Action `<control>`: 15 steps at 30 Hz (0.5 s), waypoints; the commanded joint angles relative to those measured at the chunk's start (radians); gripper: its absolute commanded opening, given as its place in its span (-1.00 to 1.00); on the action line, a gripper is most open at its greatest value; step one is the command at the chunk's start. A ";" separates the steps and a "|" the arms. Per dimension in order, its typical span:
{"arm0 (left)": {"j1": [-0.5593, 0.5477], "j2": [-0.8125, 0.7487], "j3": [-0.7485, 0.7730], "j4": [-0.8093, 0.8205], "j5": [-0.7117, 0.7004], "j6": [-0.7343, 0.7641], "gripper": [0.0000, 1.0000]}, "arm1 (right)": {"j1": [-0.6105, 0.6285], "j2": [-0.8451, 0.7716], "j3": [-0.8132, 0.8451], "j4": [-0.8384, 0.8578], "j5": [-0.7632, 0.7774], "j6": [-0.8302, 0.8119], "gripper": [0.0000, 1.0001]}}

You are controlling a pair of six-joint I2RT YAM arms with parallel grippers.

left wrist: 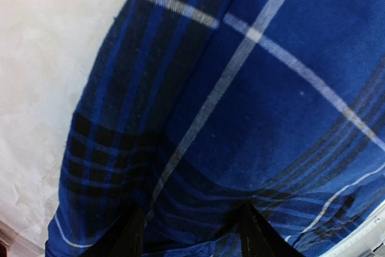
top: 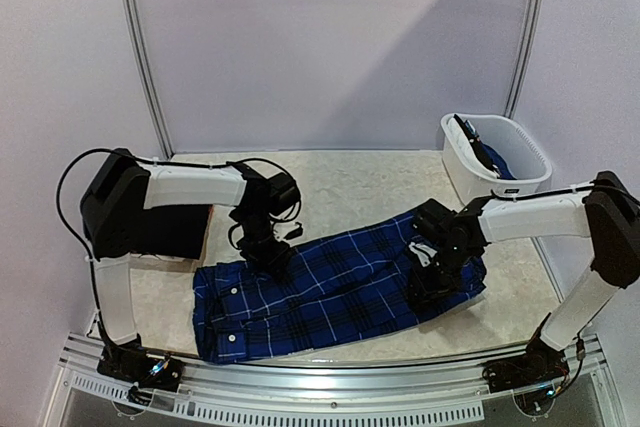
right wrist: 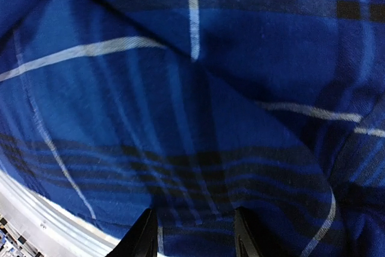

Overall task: Fold and stack the mixed laundry pile
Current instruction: Rotate the rectangle-folded shirt at the center of the board.

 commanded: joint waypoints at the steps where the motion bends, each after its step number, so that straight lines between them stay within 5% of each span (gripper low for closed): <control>1: -0.005 0.029 -0.044 0.057 -0.002 -0.021 0.06 | 0.001 0.095 0.071 -0.017 0.075 0.007 -0.12; 15: -0.003 -0.005 -0.155 0.082 0.026 -0.195 0.02 | -0.140 0.428 0.476 -0.117 0.066 -0.119 -0.12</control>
